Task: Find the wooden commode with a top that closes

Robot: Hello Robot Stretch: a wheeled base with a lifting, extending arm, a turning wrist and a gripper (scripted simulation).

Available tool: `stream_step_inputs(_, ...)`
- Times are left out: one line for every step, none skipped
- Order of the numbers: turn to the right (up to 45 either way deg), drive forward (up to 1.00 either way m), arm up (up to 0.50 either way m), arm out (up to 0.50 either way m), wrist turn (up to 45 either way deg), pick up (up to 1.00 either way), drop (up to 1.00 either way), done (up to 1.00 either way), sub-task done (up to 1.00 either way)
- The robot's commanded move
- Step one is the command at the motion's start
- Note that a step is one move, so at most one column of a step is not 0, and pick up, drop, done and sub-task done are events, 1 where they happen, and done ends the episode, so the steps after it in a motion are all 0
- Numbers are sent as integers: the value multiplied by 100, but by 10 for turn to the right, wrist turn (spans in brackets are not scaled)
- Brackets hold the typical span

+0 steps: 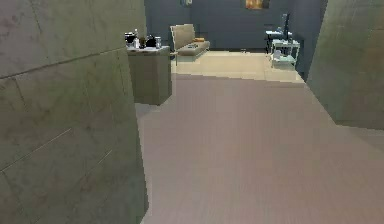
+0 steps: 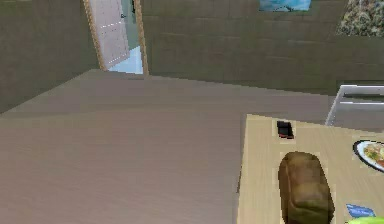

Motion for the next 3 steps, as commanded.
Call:
stream_step_inputs(0, 35, 0, 0, 0, 0, 0, 0, 0)
stream_step_inputs(450, 0, 0, 0, 0, 0, 0, 0, 0)
stream_step_inputs(300, 0, 0, 0, 0, 0, 0, 0, 0)
